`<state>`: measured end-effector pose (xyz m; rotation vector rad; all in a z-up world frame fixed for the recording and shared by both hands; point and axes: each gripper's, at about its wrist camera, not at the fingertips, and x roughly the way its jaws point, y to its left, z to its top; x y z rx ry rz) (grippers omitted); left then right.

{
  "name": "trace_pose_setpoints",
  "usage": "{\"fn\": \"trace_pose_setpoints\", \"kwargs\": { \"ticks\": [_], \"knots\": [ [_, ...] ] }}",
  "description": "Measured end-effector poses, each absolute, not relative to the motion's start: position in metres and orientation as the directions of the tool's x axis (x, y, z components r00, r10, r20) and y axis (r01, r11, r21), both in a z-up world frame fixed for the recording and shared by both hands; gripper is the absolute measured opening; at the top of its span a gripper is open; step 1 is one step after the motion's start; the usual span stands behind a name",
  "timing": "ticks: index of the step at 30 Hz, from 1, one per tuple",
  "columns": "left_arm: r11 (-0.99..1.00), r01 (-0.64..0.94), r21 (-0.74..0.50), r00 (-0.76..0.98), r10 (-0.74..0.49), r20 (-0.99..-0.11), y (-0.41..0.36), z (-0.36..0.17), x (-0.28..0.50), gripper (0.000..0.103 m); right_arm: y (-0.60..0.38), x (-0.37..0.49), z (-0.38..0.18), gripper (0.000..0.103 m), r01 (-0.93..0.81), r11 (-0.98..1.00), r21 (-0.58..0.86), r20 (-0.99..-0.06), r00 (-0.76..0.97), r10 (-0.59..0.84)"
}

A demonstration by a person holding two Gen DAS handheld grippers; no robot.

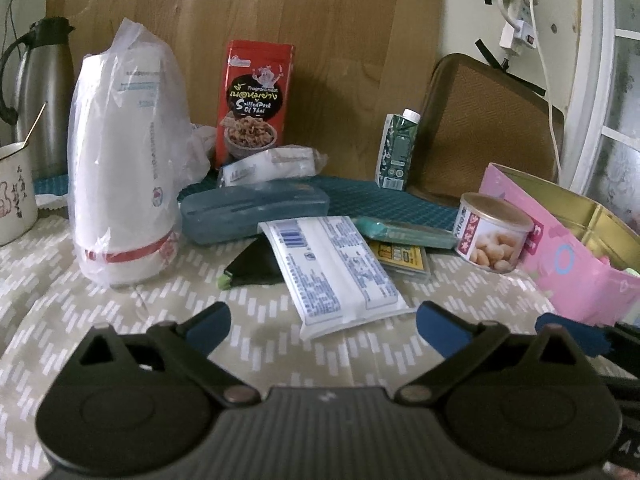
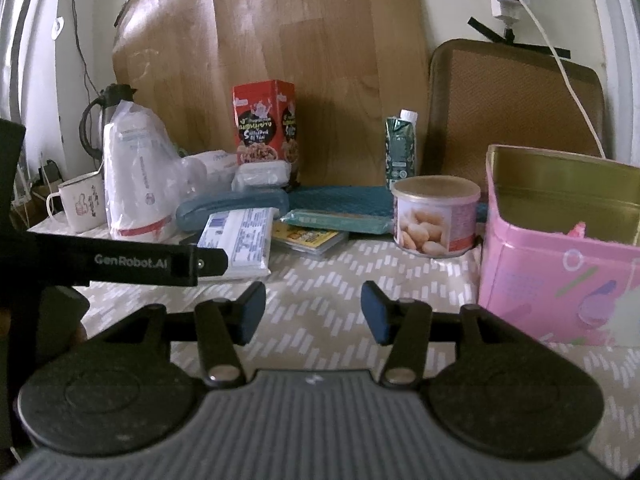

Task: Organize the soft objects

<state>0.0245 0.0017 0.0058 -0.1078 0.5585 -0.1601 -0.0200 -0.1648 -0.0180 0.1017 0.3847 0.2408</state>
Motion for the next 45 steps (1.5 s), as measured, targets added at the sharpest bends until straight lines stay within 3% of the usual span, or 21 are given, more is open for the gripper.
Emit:
{"fn": "trace_pose_setpoints", "kwargs": {
  "ticks": [35,41,45],
  "knots": [
    [0.971,0.11,-0.212,0.839,-0.206,-0.505,0.01,0.005,0.024,0.102,-0.168,-0.014,-0.019,0.056,-0.215,0.964,0.159,-0.398,0.879,0.262],
    [0.935,0.05,-0.35,0.887,-0.203,-0.416,0.042,0.01,0.008,0.102,-0.165,-0.012,-0.018,0.056,-0.223,0.964,0.143,-0.413,0.872,0.263],
    [0.918,-0.052,-0.394,0.895,-0.133,-0.426,0.069,0.01,0.005,0.102,-0.15,0.008,-0.014,0.073,-0.32,0.929,0.184,-0.451,0.813,0.369]
  ]
}}
